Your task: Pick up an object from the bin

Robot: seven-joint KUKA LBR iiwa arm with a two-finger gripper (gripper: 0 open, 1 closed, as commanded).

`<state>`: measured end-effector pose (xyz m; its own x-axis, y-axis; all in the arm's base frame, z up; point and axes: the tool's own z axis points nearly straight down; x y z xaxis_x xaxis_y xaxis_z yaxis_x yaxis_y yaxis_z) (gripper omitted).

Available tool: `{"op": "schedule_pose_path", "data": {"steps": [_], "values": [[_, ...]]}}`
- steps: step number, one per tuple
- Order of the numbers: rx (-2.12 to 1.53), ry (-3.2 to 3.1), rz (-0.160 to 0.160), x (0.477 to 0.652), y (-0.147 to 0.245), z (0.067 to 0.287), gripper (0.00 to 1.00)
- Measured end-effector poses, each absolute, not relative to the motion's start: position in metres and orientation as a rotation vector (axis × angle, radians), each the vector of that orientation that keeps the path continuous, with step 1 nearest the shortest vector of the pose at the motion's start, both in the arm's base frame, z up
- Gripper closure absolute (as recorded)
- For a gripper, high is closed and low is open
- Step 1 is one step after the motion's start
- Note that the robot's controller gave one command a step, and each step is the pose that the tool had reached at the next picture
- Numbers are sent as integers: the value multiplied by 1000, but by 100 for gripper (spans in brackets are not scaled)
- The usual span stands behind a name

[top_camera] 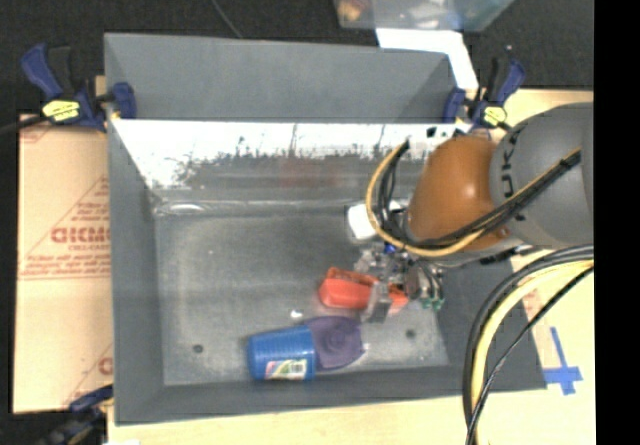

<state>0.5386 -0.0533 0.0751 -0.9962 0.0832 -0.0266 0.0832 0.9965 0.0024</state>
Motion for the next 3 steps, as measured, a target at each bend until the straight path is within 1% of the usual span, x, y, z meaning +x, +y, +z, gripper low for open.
{"op": "schedule_pose_path", "data": {"steps": [1,3], "values": [[129,3117,3,537,-53,102,100],[128,3119,3,537,-53,143,100]]}}
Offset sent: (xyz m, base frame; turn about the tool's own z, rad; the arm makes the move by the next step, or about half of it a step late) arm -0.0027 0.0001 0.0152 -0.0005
